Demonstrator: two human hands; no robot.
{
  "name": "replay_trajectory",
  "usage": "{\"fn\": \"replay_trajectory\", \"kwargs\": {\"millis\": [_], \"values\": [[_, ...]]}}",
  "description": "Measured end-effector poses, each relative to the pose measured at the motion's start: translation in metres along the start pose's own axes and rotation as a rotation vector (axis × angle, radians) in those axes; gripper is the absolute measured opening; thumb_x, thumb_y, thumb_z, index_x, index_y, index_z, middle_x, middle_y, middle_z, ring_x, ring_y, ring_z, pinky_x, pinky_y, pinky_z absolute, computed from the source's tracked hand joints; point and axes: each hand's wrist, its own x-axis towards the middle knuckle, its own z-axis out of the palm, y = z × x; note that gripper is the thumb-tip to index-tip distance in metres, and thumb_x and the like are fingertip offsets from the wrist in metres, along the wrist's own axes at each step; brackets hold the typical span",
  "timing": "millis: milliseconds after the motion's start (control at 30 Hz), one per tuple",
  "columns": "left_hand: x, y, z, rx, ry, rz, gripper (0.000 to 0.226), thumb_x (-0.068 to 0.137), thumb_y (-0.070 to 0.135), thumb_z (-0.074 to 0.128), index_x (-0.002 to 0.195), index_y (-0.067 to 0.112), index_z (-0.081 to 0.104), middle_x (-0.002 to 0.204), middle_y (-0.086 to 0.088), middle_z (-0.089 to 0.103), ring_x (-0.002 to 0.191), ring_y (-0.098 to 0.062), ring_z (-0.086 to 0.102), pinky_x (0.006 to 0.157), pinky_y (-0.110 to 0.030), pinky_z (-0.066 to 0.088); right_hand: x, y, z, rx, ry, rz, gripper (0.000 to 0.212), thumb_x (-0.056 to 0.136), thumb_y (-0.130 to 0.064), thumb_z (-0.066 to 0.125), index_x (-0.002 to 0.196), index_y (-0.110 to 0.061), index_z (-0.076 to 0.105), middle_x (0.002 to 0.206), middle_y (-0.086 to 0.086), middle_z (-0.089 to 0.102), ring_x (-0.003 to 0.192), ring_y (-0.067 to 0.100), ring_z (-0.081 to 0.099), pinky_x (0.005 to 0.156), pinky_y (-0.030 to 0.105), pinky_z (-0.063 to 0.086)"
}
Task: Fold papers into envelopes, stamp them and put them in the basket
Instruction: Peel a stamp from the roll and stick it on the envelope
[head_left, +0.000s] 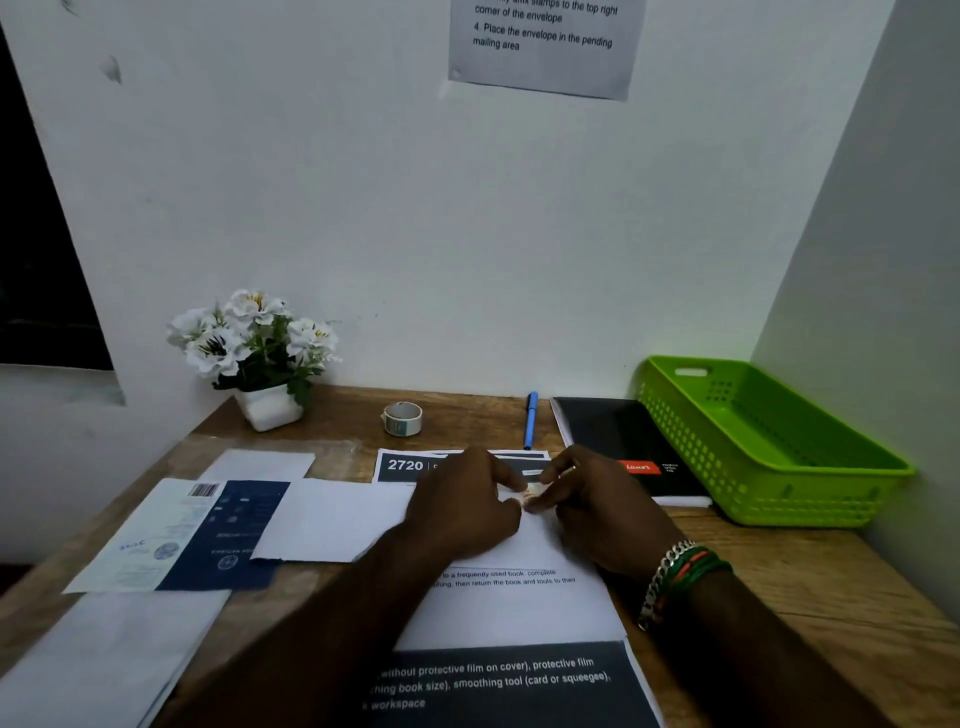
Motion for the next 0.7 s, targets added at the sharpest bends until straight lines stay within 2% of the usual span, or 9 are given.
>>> {"fn": "replay_trajectory", "kwargs": {"millis": [133, 233, 333, 400, 467, 533, 600, 700], "values": [[0.0, 0.0, -0.001, -0.031, -0.019, -0.003, 0.025, 0.083, 0.037, 0.071, 0.107, 0.044, 0.074, 0.081, 0.016, 0.053, 0.092, -0.011, 0.062, 0.08, -0.03, 0.048, 0.0, 0.0, 0.008, -0.043, 0.021, -0.02, 0.026, 0.093, -0.017, 0.066, 0.106, -0.035, 0.079, 0.112, -0.012, 0.059, 0.104, 0.009, 0.06, 0.09, 0.03, 0.051], [0.001, -0.001, -0.001, -0.025, -0.024, 0.007, 0.024, 0.085, 0.035, 0.072, 0.107, 0.042, 0.074, 0.081, 0.015, 0.054, 0.093, -0.011, 0.063, 0.085, -0.032, 0.051, 0.002, 0.004, 0.006, 0.003, 0.036, 0.021, 0.021, 0.086, -0.011, 0.072, 0.09, -0.028, 0.083, 0.109, -0.008, 0.062, 0.1, 0.01, 0.063, 0.088, 0.032, 0.053], [-0.001, -0.001, -0.003, -0.016, -0.021, 0.027, 0.022, 0.086, 0.034, 0.074, 0.108, 0.039, 0.073, 0.079, 0.016, 0.052, 0.092, -0.011, 0.062, 0.087, -0.032, 0.052, 0.003, 0.008, 0.003, 0.055, 0.122, 0.051, 0.028, 0.079, 0.001, 0.069, 0.075, -0.024, 0.082, 0.102, -0.006, 0.065, 0.093, 0.008, 0.063, 0.089, 0.033, 0.052], [-0.002, 0.0, -0.005, -0.01, -0.026, 0.044, 0.021, 0.088, 0.035, 0.074, 0.109, 0.039, 0.073, 0.079, 0.015, 0.053, 0.089, -0.009, 0.061, 0.087, -0.032, 0.052, 0.002, 0.006, 0.004, 0.05, 0.158, 0.071, 0.032, 0.081, 0.001, 0.063, 0.086, -0.024, 0.082, 0.103, -0.005, 0.063, 0.095, 0.009, 0.062, 0.09, 0.032, 0.052], [-0.004, 0.002, -0.006, 0.0, -0.031, 0.058, 0.021, 0.089, 0.036, 0.073, 0.11, 0.039, 0.071, 0.08, 0.016, 0.052, 0.09, -0.009, 0.059, 0.087, -0.032, 0.051, 0.002, 0.003, 0.007, 0.001, 0.112, 0.095, 0.033, 0.085, -0.005, 0.059, 0.102, -0.025, 0.079, 0.109, -0.004, 0.058, 0.1, 0.014, 0.061, 0.09, 0.033, 0.052], [-0.004, 0.002, -0.006, 0.002, -0.032, 0.071, 0.021, 0.091, 0.036, 0.073, 0.112, 0.039, 0.07, 0.082, 0.016, 0.051, 0.089, -0.009, 0.057, 0.084, -0.03, 0.047, 0.003, -0.001, 0.011, -0.067, 0.056, 0.122, 0.031, 0.09, -0.012, 0.057, 0.109, -0.026, 0.077, 0.114, -0.001, 0.055, 0.101, 0.019, 0.062, 0.089, 0.035, 0.052], [-0.005, 0.003, -0.006, 0.005, -0.031, 0.08, 0.021, 0.093, 0.035, 0.071, 0.113, 0.037, 0.068, 0.08, 0.017, 0.05, 0.083, -0.007, 0.053, 0.079, -0.028, 0.041, 0.003, -0.003, 0.012, -0.082, 0.055, 0.145, 0.025, 0.093, -0.019, 0.059, 0.109, -0.025, 0.078, 0.116, 0.0, 0.055, 0.102, 0.021, 0.063, 0.09, 0.036, 0.052], [-0.006, 0.003, -0.006, 0.02, -0.033, 0.08, 0.02, 0.094, 0.036, 0.07, 0.113, 0.036, 0.065, 0.08, 0.015, 0.05, 0.081, -0.008, 0.051, 0.079, -0.029, 0.042, 0.002, -0.003, 0.008, -0.009, 0.129, 0.138, 0.014, 0.089, -0.016, 0.068, 0.092, -0.022, 0.08, 0.107, -0.001, 0.059, 0.098, 0.018, 0.063, 0.086, 0.033, 0.053]]}}
